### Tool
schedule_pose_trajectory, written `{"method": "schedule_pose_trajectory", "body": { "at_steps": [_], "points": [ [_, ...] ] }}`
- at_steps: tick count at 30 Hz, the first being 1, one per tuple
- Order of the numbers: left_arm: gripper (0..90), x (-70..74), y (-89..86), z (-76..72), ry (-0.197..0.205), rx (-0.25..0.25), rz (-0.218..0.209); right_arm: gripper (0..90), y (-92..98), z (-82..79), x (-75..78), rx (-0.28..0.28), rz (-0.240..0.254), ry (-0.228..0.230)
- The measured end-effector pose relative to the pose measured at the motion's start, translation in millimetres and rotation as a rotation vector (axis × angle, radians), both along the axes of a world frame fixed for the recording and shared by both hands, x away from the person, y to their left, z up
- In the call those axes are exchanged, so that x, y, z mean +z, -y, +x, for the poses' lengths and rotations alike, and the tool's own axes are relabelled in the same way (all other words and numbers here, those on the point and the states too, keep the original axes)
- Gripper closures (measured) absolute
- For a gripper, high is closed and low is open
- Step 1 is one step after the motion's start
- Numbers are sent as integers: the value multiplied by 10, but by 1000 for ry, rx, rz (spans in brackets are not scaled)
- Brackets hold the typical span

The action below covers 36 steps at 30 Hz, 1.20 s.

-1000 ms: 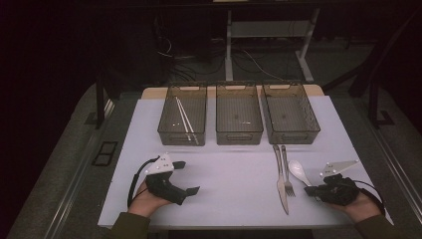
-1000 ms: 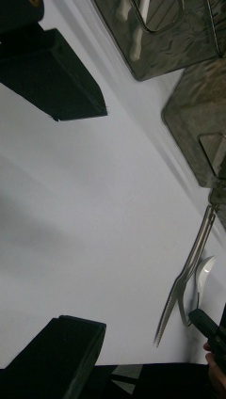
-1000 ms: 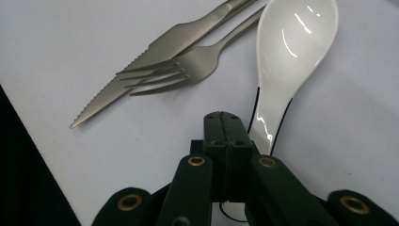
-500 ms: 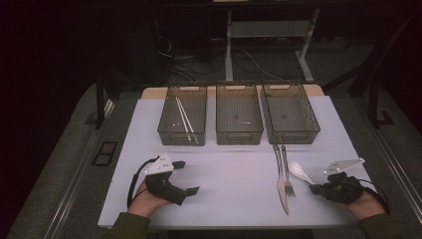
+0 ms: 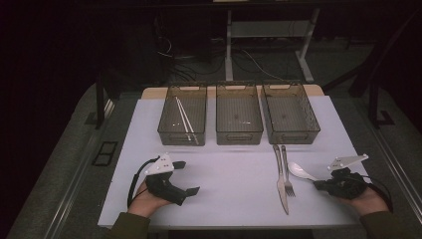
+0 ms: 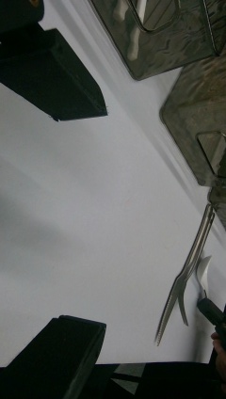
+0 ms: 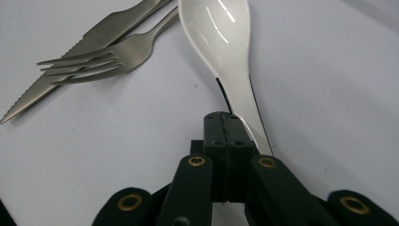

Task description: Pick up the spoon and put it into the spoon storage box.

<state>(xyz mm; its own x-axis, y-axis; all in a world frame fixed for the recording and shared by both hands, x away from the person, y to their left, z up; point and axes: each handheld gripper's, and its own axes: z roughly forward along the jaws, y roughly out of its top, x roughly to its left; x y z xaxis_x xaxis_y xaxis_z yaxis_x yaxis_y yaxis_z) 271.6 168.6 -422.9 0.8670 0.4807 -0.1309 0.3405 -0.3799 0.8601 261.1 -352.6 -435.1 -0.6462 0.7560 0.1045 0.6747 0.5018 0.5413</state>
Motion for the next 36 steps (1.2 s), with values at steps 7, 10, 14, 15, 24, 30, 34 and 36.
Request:
{"method": "schedule_pose_trajectory", "body": {
  "at_steps": [7,10,14,15,24,30,34,36],
  "points": [
    [0,-1,1,2,1,-3,5,897,57,76,-2,-23,-21,14],
    [0,-2,1,2,0,-2,4,897,84,124,-1,-34,-27,19],
    [0,-5,1,5,-1,0,1,897,110,188,-2,-47,-28,21],
    [0,-5,1,5,-1,0,1,897,118,204,-5,-48,-30,24],
    [0,-9,0,8,-6,1,-1,891,158,240,67,-41,33,32],
    [0,-10,0,13,-4,0,3,692,74,340,175,31,93,69],
    [0,-12,-2,15,-6,2,0,602,-18,470,169,62,112,66],
    [0,-13,-3,16,-7,1,1,576,-54,534,160,75,123,70]
  ]
}}
